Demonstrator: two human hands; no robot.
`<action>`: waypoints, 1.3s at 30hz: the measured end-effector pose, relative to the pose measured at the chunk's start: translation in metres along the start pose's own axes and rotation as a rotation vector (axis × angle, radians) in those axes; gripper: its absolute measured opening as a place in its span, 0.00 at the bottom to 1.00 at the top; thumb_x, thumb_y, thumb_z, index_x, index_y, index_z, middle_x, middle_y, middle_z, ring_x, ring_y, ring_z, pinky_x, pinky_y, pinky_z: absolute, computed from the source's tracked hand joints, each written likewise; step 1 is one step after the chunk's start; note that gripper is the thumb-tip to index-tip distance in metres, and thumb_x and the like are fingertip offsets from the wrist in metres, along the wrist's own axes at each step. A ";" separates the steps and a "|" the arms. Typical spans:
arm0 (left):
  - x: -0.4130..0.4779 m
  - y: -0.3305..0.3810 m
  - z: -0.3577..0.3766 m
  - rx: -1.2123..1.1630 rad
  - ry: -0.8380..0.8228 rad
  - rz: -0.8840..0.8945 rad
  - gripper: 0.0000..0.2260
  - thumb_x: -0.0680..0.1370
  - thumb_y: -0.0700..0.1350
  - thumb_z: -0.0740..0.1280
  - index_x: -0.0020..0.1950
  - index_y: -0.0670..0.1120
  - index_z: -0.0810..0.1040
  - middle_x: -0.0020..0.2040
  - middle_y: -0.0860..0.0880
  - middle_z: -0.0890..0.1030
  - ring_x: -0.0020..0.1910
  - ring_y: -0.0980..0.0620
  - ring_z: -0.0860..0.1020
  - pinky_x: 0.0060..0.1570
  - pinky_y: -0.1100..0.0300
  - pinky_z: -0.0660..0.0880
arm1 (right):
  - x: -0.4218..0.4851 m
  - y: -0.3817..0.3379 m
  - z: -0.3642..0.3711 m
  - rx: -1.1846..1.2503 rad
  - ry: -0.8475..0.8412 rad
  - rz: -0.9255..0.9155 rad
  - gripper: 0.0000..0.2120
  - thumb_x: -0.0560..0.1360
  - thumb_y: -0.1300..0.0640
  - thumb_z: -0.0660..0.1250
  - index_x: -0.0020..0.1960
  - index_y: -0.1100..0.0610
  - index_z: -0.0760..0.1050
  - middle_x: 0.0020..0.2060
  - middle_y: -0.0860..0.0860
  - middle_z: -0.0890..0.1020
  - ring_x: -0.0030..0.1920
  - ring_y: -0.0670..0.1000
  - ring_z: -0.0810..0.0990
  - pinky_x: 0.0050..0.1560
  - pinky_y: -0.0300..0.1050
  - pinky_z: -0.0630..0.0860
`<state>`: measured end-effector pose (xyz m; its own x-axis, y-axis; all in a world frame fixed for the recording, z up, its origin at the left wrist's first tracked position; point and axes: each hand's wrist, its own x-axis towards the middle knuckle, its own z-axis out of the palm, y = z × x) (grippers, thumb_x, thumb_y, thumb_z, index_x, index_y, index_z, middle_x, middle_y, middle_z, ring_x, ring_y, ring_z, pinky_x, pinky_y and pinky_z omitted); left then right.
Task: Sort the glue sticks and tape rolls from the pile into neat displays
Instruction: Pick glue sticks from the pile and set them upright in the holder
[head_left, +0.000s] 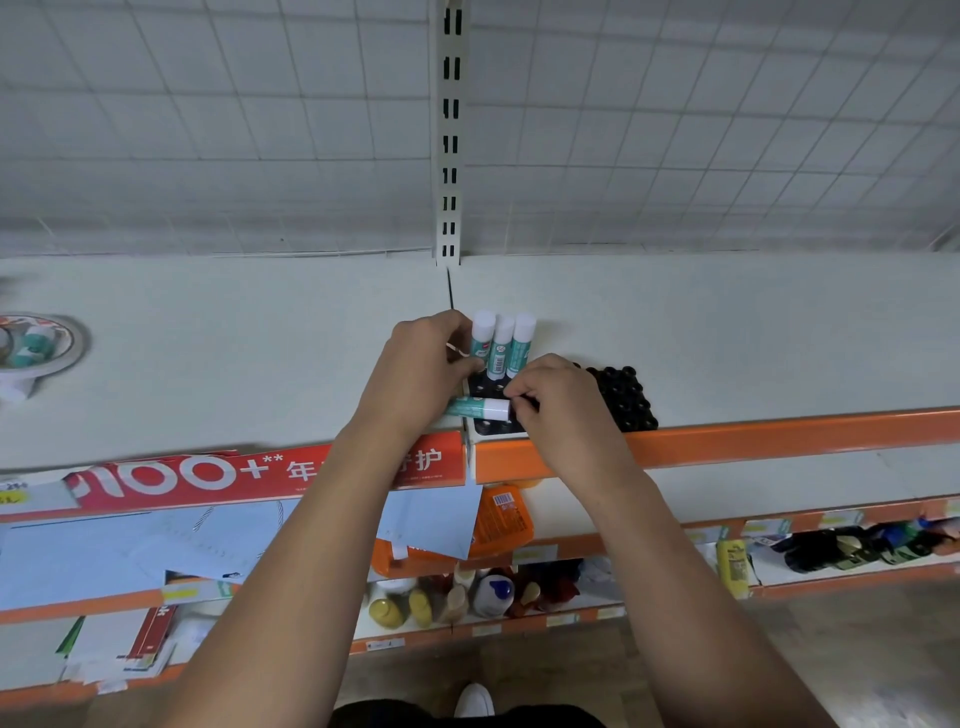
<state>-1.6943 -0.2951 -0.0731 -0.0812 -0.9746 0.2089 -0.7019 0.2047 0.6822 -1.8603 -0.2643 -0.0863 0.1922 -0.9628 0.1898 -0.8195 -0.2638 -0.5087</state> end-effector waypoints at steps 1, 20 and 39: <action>0.001 -0.001 0.001 0.006 -0.005 -0.003 0.07 0.73 0.43 0.74 0.46 0.48 0.77 0.44 0.50 0.82 0.43 0.52 0.82 0.46 0.52 0.79 | 0.000 0.000 0.000 0.001 0.001 -0.001 0.09 0.76 0.66 0.65 0.52 0.61 0.83 0.52 0.55 0.80 0.53 0.51 0.78 0.57 0.39 0.72; 0.003 -0.007 0.009 0.168 -0.036 -0.024 0.07 0.73 0.46 0.73 0.46 0.44 0.80 0.43 0.46 0.83 0.43 0.47 0.79 0.45 0.51 0.78 | 0.001 -0.001 0.000 0.039 0.020 0.002 0.09 0.75 0.68 0.65 0.50 0.62 0.84 0.50 0.55 0.81 0.51 0.51 0.79 0.56 0.40 0.75; -0.040 -0.009 -0.019 0.143 -0.189 0.063 0.11 0.75 0.47 0.72 0.57 0.52 0.82 0.51 0.53 0.80 0.49 0.52 0.76 0.50 0.54 0.75 | -0.004 -0.001 -0.008 0.106 -0.025 -0.021 0.08 0.78 0.50 0.66 0.54 0.50 0.81 0.47 0.42 0.79 0.47 0.39 0.77 0.51 0.33 0.73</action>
<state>-1.6713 -0.2563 -0.0738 -0.2495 -0.9628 0.1037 -0.7835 0.2636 0.5627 -1.8650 -0.2599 -0.0801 0.2237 -0.9577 0.1808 -0.7537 -0.2876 -0.5910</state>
